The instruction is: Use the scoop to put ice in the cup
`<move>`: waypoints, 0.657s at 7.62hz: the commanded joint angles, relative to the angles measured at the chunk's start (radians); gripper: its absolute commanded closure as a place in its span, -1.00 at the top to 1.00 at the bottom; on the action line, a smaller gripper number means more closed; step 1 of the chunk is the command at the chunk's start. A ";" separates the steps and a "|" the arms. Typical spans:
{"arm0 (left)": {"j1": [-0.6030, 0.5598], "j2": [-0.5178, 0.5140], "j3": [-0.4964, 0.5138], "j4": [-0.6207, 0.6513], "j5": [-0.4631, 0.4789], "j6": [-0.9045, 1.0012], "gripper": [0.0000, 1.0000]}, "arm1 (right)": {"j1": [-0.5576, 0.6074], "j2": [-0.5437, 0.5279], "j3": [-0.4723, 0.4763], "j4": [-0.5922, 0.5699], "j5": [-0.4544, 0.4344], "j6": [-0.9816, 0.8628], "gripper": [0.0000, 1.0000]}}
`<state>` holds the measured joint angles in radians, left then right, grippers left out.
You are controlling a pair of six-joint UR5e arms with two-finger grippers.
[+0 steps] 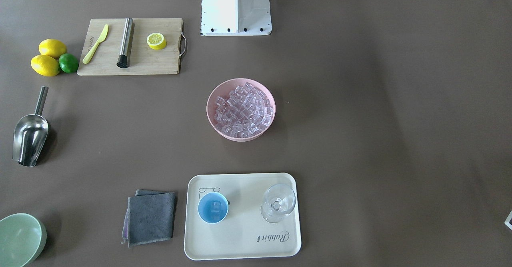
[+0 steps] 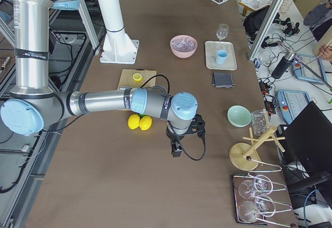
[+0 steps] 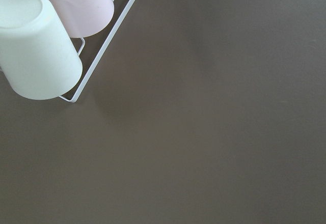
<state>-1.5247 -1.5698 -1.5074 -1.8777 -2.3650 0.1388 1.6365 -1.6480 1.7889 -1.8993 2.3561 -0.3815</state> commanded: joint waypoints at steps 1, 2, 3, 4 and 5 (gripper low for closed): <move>0.015 0.001 0.001 0.002 0.003 -0.002 0.98 | 0.017 -0.039 -0.003 -0.003 -0.023 -0.008 0.99; 0.015 -0.004 0.001 0.003 0.004 -0.001 0.98 | 0.023 -0.041 0.004 -0.004 -0.018 -0.008 0.99; 0.015 -0.006 0.004 0.003 0.006 -0.001 0.98 | 0.023 -0.044 -0.008 -0.004 -0.026 -0.007 0.99; 0.015 -0.003 0.006 0.003 0.006 -0.001 0.99 | 0.023 -0.049 -0.008 -0.004 -0.029 -0.007 0.99; 0.015 -0.003 0.006 0.003 0.006 -0.001 0.98 | 0.023 -0.049 -0.005 -0.004 -0.029 -0.004 0.99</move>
<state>-1.5096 -1.5732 -1.5032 -1.8747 -2.3598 0.1380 1.6589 -1.6929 1.7831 -1.9035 2.3301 -0.3883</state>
